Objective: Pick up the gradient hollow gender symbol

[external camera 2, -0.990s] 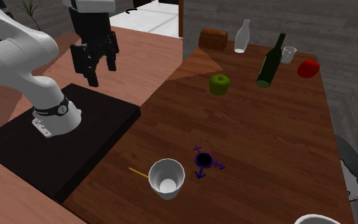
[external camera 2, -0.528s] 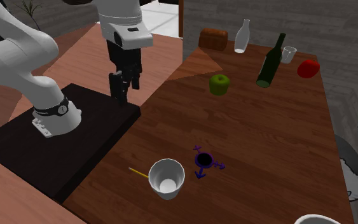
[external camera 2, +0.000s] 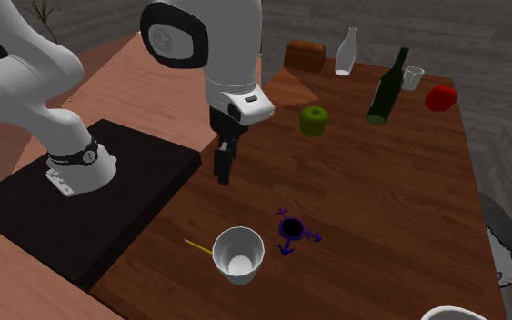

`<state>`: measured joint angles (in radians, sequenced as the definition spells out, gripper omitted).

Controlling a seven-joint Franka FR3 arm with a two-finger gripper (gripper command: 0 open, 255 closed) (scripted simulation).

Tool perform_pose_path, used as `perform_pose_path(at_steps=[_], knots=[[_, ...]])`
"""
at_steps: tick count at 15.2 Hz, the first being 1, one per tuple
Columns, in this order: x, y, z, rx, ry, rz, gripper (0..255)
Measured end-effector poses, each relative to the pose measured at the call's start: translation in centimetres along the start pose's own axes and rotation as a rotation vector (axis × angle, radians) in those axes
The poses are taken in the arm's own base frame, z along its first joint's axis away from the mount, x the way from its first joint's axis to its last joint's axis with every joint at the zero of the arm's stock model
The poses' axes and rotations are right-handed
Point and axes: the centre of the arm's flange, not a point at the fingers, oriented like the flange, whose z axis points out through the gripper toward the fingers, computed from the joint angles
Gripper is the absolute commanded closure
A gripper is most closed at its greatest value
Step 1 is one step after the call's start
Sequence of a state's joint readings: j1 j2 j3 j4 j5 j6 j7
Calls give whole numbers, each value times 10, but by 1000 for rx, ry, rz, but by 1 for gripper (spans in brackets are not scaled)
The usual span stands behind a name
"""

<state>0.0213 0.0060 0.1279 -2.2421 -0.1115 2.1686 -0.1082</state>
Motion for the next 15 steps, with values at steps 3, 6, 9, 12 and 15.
perform_pose_path(at_steps=[3,6,9,12,15], knots=[[32,0,21,4,-5,-17,0],[60,-4,50,7,-10,-33,0],[92,-7,75,11,-15,-49,0],[122,-12,102,15,-21,-66,0],[153,-19,126,19,-27,-82,0]])
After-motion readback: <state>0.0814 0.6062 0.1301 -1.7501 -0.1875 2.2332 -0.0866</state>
